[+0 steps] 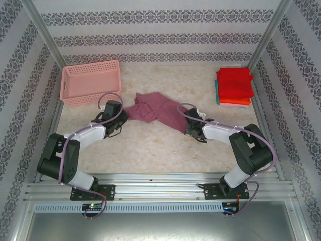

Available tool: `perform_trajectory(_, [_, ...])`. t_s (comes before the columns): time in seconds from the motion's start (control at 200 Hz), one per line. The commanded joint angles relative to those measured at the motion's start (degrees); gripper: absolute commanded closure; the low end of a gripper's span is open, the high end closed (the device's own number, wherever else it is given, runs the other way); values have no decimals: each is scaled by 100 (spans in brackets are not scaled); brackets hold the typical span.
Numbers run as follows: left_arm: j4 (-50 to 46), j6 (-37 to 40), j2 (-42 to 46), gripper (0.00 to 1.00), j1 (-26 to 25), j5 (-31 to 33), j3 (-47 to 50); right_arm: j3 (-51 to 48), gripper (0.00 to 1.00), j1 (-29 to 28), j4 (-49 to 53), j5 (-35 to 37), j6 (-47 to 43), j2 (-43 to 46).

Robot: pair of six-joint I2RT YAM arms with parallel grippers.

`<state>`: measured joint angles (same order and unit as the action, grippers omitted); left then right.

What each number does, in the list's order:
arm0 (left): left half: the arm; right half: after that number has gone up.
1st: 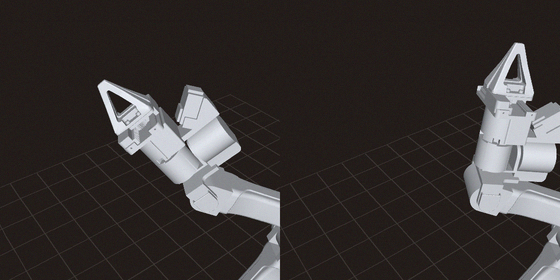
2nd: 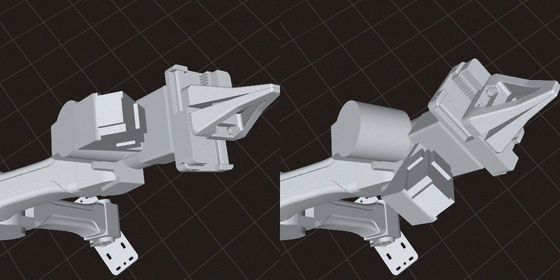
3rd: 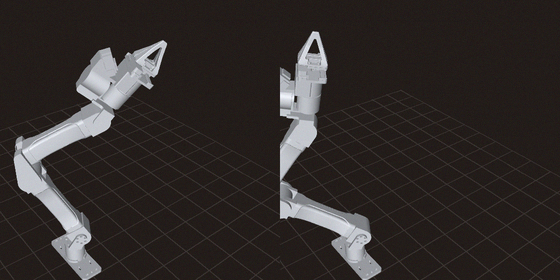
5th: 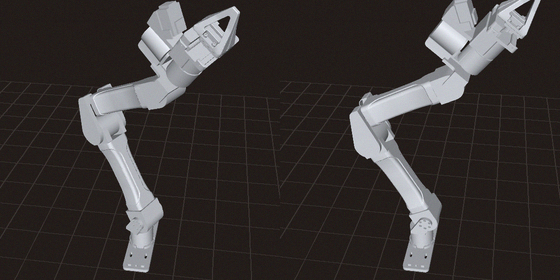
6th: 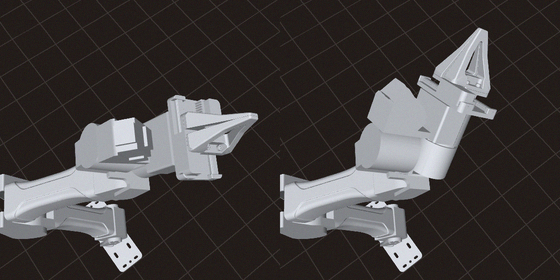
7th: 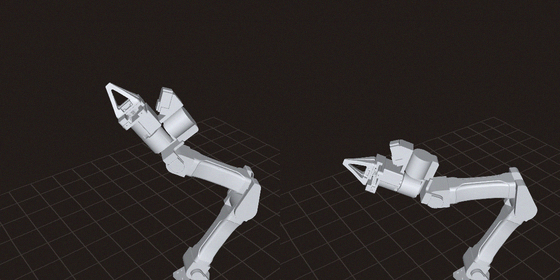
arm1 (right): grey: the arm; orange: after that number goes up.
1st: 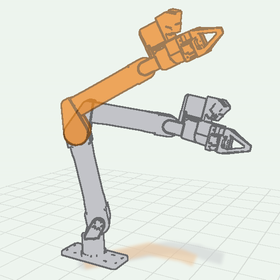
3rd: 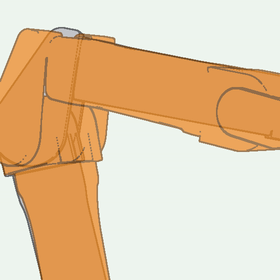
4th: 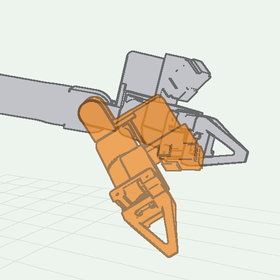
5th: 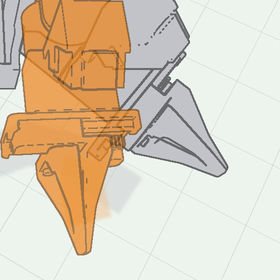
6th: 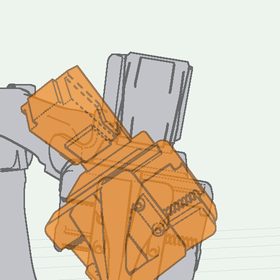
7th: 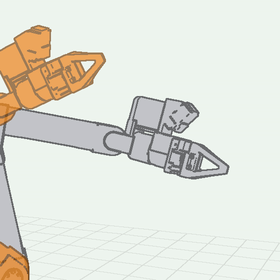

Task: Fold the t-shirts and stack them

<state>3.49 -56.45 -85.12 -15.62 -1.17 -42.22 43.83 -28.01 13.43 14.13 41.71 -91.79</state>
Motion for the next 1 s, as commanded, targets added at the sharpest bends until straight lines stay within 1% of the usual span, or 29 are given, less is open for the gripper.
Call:
perform_trajectory(0.0, [-341, 318, 333, 100, 99, 302, 37, -186, 100, -29, -77, -156, -154, 514])
perform_trajectory(0.06, [-487, 484, 511, 100, 140, 422, -31, -226, 100, -13, -244, -176, -311, 1001])
perform_trajectory(0.13, [-712, 789, 766, 100, 168, 651, -176, -188, 100, 135, -341, -332, -479, 1594])
perform_trajectory(0.32, [-1319, 1936, 1559, 100, 306, 1527, -824, 325, 100, 604, -299, -402, -1028, 3138])
perform_trajectory(0.46, [-1503, 2627, 2212, 100, 423, 2143, -1242, 891, 100, 839, -204, -411, -1512, 4042])
perform_trajectory(0.58, [-1764, 3097, 2550, 100, 500, 2321, -1737, 1286, 100, 897, -199, -378, -1862, 4634])
perform_trajectory(0.659, [-1948, 3290, 2695, 100, 523, 2341, -2057, 1474, 100, 910, -143, -361, -1990, 4884])
perform_trajectory(0.794, [-2103, 3327, 2842, 100, 521, 2227, -2369, 1655, 100, 920, -36, -297, -2061, 5080])
perform_trajectory(0.904, [-2136, 3312, 2799, 100, 516, 2084, -2513, 1709, 100, 920, -59, -407, -2017, 5019])
perform_trajectory(0.999, [-2025, 3348, 2634, 100, 516, 2060, -2596, 1745, 100, 922, -203, -424, -2063, 4793])
